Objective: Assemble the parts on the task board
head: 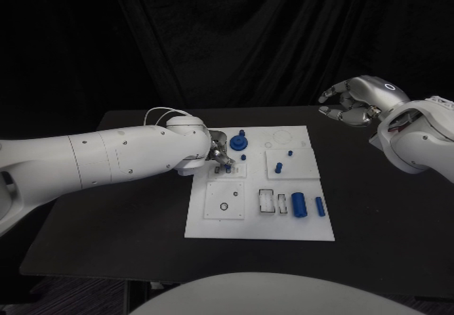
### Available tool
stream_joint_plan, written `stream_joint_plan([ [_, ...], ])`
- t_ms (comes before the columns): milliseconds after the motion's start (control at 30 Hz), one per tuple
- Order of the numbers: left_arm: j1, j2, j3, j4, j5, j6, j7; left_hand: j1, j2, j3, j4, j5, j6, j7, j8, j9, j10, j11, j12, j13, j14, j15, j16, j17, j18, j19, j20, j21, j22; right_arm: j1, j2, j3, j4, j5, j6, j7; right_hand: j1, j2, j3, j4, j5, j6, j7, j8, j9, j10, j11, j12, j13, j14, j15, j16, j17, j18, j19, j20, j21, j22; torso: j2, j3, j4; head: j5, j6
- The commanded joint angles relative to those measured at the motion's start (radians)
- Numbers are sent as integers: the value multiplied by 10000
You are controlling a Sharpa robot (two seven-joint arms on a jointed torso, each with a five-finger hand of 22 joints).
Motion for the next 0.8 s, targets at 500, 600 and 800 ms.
stream_joint_plan([
  [500,-241,-79,9,76,53,-158,-83,-206,-6,232,-11,40,38,-4,-139,31,1041,-4,27,2632,1057,-22,26,2633,-48,989,-53,11,2592,-32,-29,8,-11,-29,149,-242,70,-55,49,2,49,63,-28,29,-16,1059,46,25,2631,1065,27,28,2633,155,-84,16,-62,1489,16,-6,-20,50,-2],
  [600,-256,-89,9,105,53,-151,-88,-206,-6,232,-11,40,38,-4,-139,31,1041,-4,27,2632,1057,-22,26,2633,-48,989,-53,11,2592,-38,-23,8,-12,-29,160,-244,70,-55,49,2,49,63,-28,29,-16,1059,46,25,2631,1065,27,28,2633,155,-84,16,-62,1489,15,-8,-10,38,-2],
  [800,-280,-121,9,172,53,-128,-94,-218,-18,272,-25,43,53,-4,-155,38,1041,-3,27,2632,1057,-20,26,2633,-44,978,-50,3,2582,-45,-20,8,-12,-29,170,-249,70,-55,49,2,49,63,-28,29,-16,1059,46,25,2631,1065,27,28,2633,155,-84,16,-62,1489,7,0,-3,31,-2],
])
